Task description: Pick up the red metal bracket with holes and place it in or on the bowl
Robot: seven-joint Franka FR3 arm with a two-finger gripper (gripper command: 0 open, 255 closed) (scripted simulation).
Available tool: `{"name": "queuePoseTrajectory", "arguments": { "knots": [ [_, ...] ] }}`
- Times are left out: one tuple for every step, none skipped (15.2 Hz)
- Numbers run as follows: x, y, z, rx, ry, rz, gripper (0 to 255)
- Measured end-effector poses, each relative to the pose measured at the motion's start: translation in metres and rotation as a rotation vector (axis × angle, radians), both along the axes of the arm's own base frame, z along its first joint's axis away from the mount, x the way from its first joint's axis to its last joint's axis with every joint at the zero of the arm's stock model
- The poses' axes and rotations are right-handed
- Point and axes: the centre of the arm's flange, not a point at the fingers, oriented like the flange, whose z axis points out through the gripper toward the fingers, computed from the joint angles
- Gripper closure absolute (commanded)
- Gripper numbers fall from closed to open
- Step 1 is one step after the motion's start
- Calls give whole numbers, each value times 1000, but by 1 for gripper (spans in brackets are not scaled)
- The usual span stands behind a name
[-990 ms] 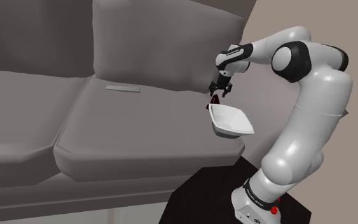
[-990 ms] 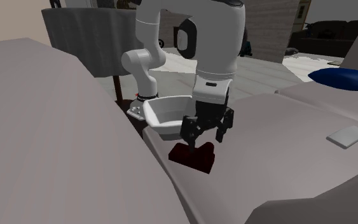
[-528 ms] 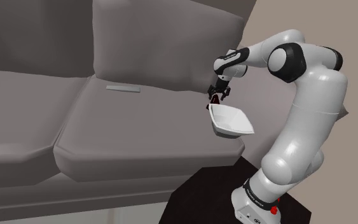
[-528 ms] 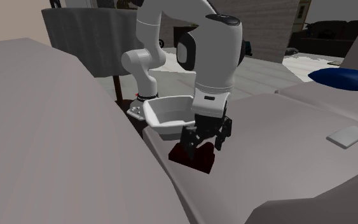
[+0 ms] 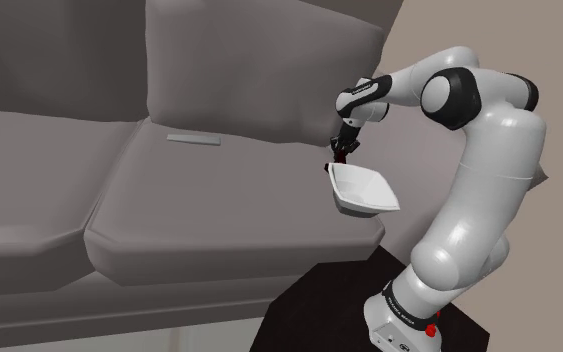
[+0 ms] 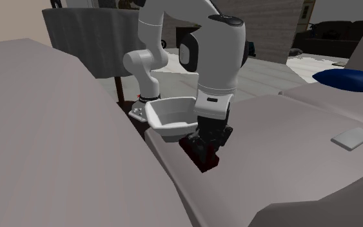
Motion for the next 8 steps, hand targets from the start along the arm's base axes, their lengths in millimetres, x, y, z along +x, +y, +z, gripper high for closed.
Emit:
{"name": "queuePoseTrajectory", "arguments": {
  "knots": [
    [0, 0, 0, -1, -1, 0, 255],
    [0, 0, 1, -1, 0, 0, 255],
    [-1, -1, 1, -1, -1, -1, 255],
    [-1, -1, 1, -1, 0, -1, 255],
    [0, -1, 1, -1, 0, -1, 255],
    [-1, -1, 1, -1, -1, -1, 255],
    [-1, -1, 1, -1, 0, -1, 255],
    [-1, 0, 3, 0, 0, 0, 255]
  ]
}}
